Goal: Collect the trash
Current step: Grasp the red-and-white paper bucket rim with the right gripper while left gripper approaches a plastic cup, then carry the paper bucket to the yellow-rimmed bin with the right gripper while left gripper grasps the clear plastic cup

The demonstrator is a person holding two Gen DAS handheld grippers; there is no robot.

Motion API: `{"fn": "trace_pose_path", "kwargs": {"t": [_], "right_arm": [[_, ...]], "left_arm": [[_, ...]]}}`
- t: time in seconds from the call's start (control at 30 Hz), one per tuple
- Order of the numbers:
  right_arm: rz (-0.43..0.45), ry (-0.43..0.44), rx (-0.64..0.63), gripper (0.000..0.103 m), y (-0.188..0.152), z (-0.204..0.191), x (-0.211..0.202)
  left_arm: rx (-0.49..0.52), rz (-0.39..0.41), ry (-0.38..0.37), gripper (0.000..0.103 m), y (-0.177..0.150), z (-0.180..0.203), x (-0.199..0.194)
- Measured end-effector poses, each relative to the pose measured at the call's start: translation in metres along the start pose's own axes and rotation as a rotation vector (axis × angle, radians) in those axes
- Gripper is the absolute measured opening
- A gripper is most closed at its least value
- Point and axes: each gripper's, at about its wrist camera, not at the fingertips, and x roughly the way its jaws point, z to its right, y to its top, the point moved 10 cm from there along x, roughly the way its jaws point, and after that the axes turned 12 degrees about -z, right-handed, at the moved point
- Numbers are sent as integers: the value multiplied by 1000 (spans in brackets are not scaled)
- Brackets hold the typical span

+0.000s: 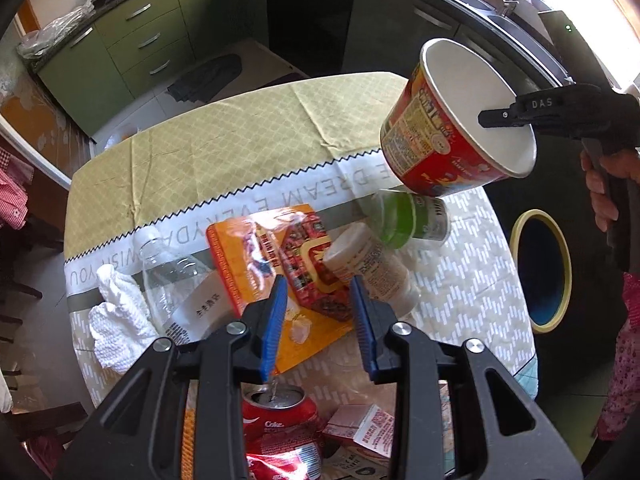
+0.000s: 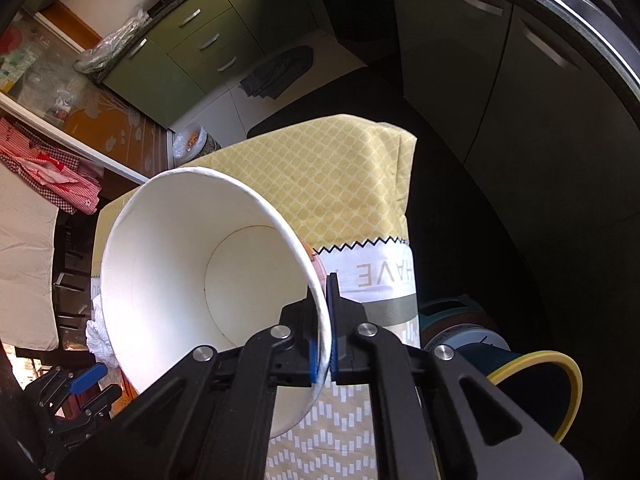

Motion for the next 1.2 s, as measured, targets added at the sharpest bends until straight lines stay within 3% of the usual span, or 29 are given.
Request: {"fn": "trace_pose_path", "kwargs": {"t": [0.13, 0.27, 0.47, 0.67, 0.8, 0.9, 1.07, 1.13, 1.2], "right_arm": [[45, 13, 25, 4, -12, 25, -33], [63, -13, 47, 5, -28, 53, -53], [56, -37, 22, 5, -60, 72, -65], [45, -49, 22, 5, -90, 93, -73], [51, -44, 31, 5, -108, 108, -80], [46, -42, 42, 5, -120, 120, -82], [37, -38, 82, 5, -131, 146, -81], [31, -41, 101, 5, -135, 159, -79], [24, -50, 123, 5, -140, 173, -76]], "left_arm": [[85, -6, 4, 32, 14, 32, 5], [90, -42, 27, 32, 19, 39, 20], [123, -88, -7, 32, -2, 51, 28], [322, -95, 7, 32, -22, 85, 15], [467, -171, 23, 32, -36, 96, 30], [502, -204, 47, 32, -39, 90, 44], [554, -285, -38, 31, -55, 94, 54], [565, -305, -40, 26, -60, 95, 57], [565, -320, -56, 11, -63, 97, 58]]}}
